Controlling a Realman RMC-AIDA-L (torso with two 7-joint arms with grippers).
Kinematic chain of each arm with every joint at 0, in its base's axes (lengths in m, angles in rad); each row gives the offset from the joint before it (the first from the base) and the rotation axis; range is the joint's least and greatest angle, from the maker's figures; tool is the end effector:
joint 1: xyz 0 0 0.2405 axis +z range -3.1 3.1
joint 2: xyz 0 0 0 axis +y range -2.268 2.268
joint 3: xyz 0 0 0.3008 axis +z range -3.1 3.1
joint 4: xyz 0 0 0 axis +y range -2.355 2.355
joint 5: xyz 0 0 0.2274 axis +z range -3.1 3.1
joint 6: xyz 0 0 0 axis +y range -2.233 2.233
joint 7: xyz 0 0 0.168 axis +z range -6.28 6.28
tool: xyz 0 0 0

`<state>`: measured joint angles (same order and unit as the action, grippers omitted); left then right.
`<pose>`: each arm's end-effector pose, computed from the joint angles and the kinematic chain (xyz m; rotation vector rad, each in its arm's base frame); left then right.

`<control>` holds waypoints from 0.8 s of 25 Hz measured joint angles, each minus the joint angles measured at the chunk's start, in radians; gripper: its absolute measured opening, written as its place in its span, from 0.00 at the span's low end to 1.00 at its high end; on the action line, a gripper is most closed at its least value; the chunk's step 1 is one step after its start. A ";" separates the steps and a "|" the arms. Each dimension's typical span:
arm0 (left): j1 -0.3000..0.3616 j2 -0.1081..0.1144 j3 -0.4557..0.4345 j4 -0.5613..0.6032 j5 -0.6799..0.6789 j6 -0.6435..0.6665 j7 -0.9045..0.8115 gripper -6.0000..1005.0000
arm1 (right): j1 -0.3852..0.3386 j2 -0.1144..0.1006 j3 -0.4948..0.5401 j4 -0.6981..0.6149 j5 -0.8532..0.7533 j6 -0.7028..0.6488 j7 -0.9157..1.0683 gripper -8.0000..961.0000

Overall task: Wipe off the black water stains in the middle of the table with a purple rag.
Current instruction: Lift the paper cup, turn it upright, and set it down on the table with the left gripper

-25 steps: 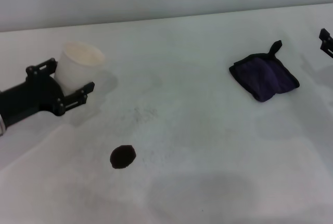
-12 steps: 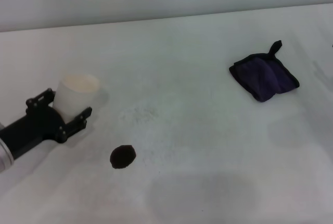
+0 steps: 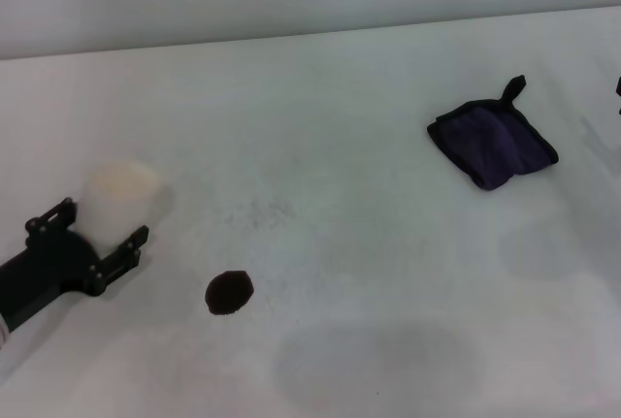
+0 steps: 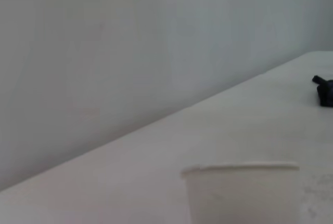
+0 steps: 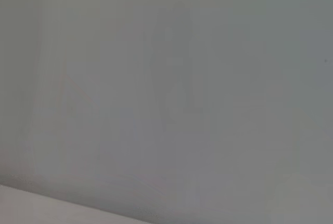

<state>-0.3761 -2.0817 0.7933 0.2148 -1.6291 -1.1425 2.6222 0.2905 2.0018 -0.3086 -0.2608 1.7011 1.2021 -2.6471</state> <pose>-0.3934 0.3256 -0.0984 -2.3154 -0.4062 -0.4507 0.4658 0.3235 0.0392 -1.7252 0.5181 0.4591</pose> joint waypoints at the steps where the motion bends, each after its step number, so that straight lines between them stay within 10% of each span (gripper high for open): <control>1: 0.005 0.000 0.000 -0.002 0.000 0.005 0.001 0.70 | 0.001 0.000 0.000 0.000 0.000 -0.001 0.001 0.91; 20: 0.060 -0.002 0.001 -0.043 -0.079 -0.072 0.140 0.76 | 0.018 0.000 0.000 -0.007 0.000 -0.038 0.003 0.91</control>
<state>-0.3164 -2.0837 0.7941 0.1714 -1.7079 -1.2142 2.7617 0.3081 2.0018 -0.3083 -0.2673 1.7010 1.1636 -2.6444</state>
